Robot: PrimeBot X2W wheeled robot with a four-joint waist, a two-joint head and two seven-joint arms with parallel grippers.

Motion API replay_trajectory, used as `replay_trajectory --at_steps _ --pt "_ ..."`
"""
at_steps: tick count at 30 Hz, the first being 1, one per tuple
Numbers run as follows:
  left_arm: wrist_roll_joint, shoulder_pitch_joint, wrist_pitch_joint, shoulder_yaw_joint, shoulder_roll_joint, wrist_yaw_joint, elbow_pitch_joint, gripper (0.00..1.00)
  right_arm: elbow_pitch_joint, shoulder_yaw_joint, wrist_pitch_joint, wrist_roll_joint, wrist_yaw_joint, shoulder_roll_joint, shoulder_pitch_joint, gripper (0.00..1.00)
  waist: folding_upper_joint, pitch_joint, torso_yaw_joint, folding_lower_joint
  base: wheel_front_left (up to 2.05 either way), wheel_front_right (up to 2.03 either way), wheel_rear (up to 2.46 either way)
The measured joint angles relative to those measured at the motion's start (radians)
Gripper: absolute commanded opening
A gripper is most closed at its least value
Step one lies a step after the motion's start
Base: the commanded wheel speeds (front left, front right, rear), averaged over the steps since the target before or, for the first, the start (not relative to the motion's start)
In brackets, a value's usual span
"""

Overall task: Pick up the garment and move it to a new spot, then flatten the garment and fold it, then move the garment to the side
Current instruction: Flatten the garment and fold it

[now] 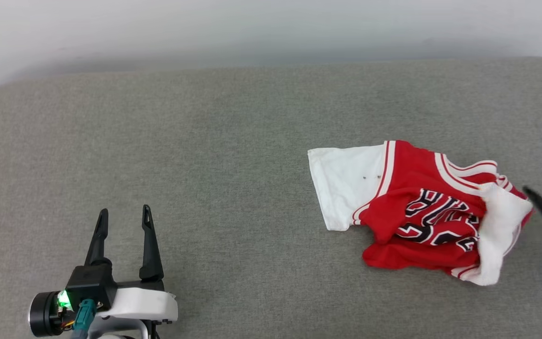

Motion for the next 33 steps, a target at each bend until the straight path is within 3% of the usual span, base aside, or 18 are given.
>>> replay_trajectory --at_steps 3,6,10,16,20,23,29,33 --pt "0.016 0.004 0.000 0.005 0.000 -0.009 0.001 1.00 -0.012 -0.137 -0.071 -0.065 0.000 0.022 0.032 1.00 0.0000 -0.020 -0.015 0.0000 0.00 0.00 0.00" --pt "0.030 0.004 0.000 0.009 0.003 -0.019 0.001 1.00 -0.019 -0.296 -0.142 -0.166 0.000 0.097 0.072 1.00 0.0000 -0.035 -0.030 -0.0001 0.00 0.00 0.00" --pt "0.043 -0.023 0.000 0.014 0.027 -0.039 0.015 1.00 -0.067 -0.515 -0.188 -0.325 0.000 0.254 0.169 1.00 0.0000 -0.049 -0.043 0.0000 0.00 0.00 0.00" --pt "0.069 -0.142 0.000 -0.006 0.082 -0.090 0.083 1.00 -0.265 -0.762 -0.214 -0.540 0.000 0.544 0.351 1.00 0.0000 -0.055 -0.060 -0.0001 0.00 0.00 0.00" --pt "0.088 -0.284 0.008 -0.040 0.129 -0.139 0.162 1.00 -0.379 -0.831 -0.219 -0.615 0.000 0.692 0.445 1.00 0.0000 -0.042 -0.071 -0.0001 0.00 0.00 0.00" --pt "0.097 -0.414 0.070 -0.087 0.161 -0.180 0.224 1.00 -0.435 -0.850 -0.221 -0.639 0.000 0.757 0.485 1.00 0.0000 -0.030 -0.081 0.0000 0.00 0.00 0.00" --pt "0.076 -0.691 0.276 -0.260 0.198 -0.216 0.313 1.00 -0.514 -0.854 -0.223 -0.671 0.000 0.828 0.520 1.00 0.0000 0.002 -0.111 0.0000 0.00 0.00 0.00" --pt "-0.063 -0.865 0.420 -0.473 0.229 -0.216 0.370 1.00 -0.545 -0.849 -0.224 -0.683 0.000 0.856 0.523 1.00 0.0000 0.033 -0.133 0.0000 0.00 0.00 0.00"
